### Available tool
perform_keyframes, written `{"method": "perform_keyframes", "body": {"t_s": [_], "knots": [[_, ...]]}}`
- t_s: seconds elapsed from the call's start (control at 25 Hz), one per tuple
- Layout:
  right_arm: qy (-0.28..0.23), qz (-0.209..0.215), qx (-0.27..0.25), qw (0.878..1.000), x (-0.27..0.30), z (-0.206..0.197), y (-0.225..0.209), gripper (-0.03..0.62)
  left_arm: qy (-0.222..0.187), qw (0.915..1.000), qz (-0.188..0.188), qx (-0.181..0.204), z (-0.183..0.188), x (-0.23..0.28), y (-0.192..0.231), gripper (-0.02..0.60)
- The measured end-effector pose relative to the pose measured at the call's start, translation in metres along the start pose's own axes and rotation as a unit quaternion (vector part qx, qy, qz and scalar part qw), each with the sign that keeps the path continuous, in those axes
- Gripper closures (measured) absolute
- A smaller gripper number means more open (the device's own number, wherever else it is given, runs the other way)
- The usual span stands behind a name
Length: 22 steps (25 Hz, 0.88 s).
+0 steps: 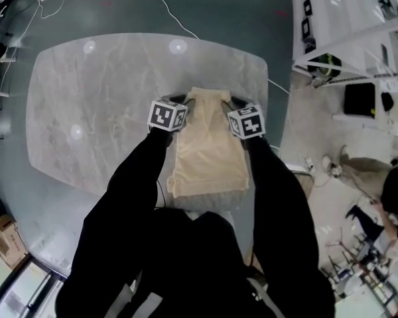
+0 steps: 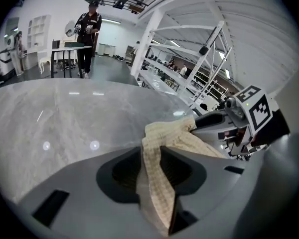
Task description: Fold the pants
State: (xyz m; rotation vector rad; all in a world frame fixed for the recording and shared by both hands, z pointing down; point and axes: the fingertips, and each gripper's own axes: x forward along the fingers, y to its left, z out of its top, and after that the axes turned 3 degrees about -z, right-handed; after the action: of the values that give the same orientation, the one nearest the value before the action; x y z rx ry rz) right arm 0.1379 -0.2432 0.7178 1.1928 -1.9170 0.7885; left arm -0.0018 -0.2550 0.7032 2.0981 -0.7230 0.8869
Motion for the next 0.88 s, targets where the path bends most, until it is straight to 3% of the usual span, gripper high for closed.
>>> {"method": "perform_keyframes", "body": {"t_s": [0.28,0.36,0.44,0.64,0.88], "knots": [[0.005,-0.017,-0.017,1.0,0.001,-0.001,-0.001,0.459,0.012,0.9969,0.028,0.072,-0.007,0.005,0.002,0.483],[0.005,-0.018,-0.026,0.999,0.0,0.0,0.001,0.462,0.011,0.9963,0.03,0.08,-0.009,0.007,0.003,0.489],[0.007,-0.015,-0.041,0.999,-0.003,0.001,0.011,0.539,0.009,0.9957,0.033,0.086,-0.01,0.008,0.004,0.493],[-0.006,-0.007,-0.03,1.0,0.0,-0.001,0.012,0.554,-0.004,0.9966,0.017,0.081,-0.011,0.008,0.001,0.543],[-0.034,-0.008,-0.078,0.996,-0.019,0.009,0.019,0.566,-0.048,0.9937,0.021,0.099,0.0,-0.004,-0.007,0.555]]}}
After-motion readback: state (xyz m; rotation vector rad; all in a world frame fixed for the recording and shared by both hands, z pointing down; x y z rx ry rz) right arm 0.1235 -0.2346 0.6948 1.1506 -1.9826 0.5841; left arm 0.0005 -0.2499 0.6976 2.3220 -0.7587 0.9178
